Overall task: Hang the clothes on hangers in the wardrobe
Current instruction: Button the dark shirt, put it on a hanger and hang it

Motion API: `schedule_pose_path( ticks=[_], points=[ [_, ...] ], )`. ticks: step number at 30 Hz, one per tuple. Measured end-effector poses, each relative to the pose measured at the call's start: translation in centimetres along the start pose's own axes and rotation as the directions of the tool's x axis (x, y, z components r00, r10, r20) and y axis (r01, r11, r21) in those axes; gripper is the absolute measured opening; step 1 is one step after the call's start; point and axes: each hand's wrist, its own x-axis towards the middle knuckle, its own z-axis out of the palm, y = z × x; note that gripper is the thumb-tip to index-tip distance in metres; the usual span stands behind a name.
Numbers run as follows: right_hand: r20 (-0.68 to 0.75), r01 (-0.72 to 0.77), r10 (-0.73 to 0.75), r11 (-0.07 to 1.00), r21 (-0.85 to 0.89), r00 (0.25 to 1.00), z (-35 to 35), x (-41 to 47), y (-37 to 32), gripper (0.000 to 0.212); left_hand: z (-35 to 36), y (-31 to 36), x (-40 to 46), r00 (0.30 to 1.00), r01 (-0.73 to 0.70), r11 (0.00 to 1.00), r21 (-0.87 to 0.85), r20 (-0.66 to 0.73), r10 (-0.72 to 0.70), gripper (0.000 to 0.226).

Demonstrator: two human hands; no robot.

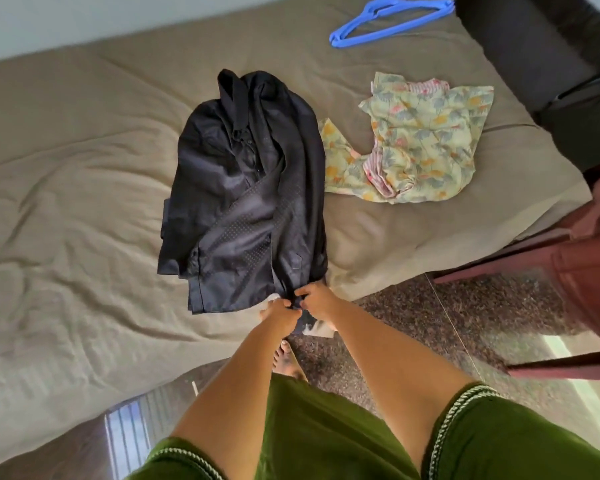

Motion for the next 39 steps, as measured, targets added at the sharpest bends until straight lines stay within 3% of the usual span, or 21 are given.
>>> schedule_pose_path(
  ticks=[3, 5, 8, 10, 12, 14, 17, 19, 21, 23, 25, 28, 32, 36, 39],
  points=[
    [-0.126, -0.012, 0.045, 0.968, 0.249, 0.991, -0.1, -1.5, -0.5, 0.027, 0.0, 0.0, -1.4, 0.996, 0.003, 0.974, -0.228, -0.089, -0.024, 0.031],
    [-0.21, -0.001, 0.079, 0.937, 0.349, 0.975, -1.0, -3.9, -0.9, 0.015, -0.9, 0.2, -3.5, 0.986, 0.005, 0.89, -0.456, -0.144, -0.079, 0.02],
    [-0.277, 0.039, 0.032, 0.968, 0.249, 0.96, -3.7, -7.5, -1.8, 0.03, -3.4, 1.4, -7.1, 0.968, -0.053, 0.746, -0.664, -0.218, -0.126, 0.02],
    [-0.262, 0.067, 0.0, 0.966, 0.249, 0.965, -5.2, -9.7, -3.1, 0.029, -5.4, 3.1, -9.8, 0.975, -0.086, 0.573, -0.815, -0.187, -0.121, 0.009],
    [-0.172, 0.114, -0.051, 0.917, 0.383, 0.984, -6.2, -12.2, -4.9, 0.023, -7.4, 4.5, -11.9, 0.982, -0.11, 0.412, -0.904, -0.164, -0.097, 0.011],
    [-0.053, 0.125, -0.116, 0.818, 0.562, 0.992, -7.2, -14.6, -7.1, 0.025, -9.5, 5.7, -14.0, 0.98, -0.157, 0.373, -0.915, -0.192, -0.057, 0.015],
    [-0.052, 0.196, -0.215, 0.734, 0.65, 0.975, -9.3, -17.2, -10.1, 0.033, -12.6, 7.9, -16.1, 0.952, -0.248, 0.483, -0.84, -0.303, -0.039, 0.023],
    [-0.094, 0.266, -0.267, 0.737, 0.621, 0.959, -11.2, -18.9, -12.3, 0.036, -14.7, 9.5, -18.0, 0.938, -0.283, 0.591, -0.756, -0.346, 0.007, 0.047],
    [-0.122, 0.316, -0.303, 0.757, 0.572, 0.945, -13.6, -20.3, -14.5, 0.041, -16.4, 10.8, -19.5, 0.946, -0.303, 0.622, -0.722, -0.309, 0.101, 0.077],
    [-0.135, 0.366, -0.349, 0.773, 0.519, 0.927, -15.8, -21.1, -16.8, 0.043, -18.3, 11.9, -20.3, 0.939, -0.343, 0.622, -0.703, -0.267, 0.217, 0.09],
    [-0.134, 0.397, -0.378, 0.802, 0.447, 0.916, -17.8, -21.8, -18.9, 0.047, -20.7, 13.2, -20.9, 0.917, -0.391, 0.614, -0.686, -0.233, 0.324, 0.077],
    [-0.189, 0.434, -0.391, 0.822, 0.368, 0.901, -20.0, -22.1, -21.4, 0.049, -24.5, 15.4, -21.2, 0.874, -0.483, 0.695, -0.533, -0.256, 0.412, 0.064],
    [-0.274, 0.491, -0.408, 0.717, 0.495, 0.871, -21.7, -21.7, -23.9, 0.032, -27.6, 18.6, -21.3, 0.787, -0.603, 0.767, -0.217, -0.32, 0.528, 0.078],
    [-0.418, 0.557, -0.387, 0.699, 0.449, 0.822, -23.9, -20.5, -25.9, 0.023, -29.0, 21.9, -21.9, 0.725, -0.659, 0.739, -0.139, -0.378, 0.576, 0.044],
    [-0.381, 0.59, -0.474, 0.75, 0.298, 0.794, -27.0, -20.3, -26.7, 0.032, -30.5, 24.2, -21.8, 0.703, -0.644, 0.763, -0.065, -0.445, 0.555, 0.029]
  ],
)
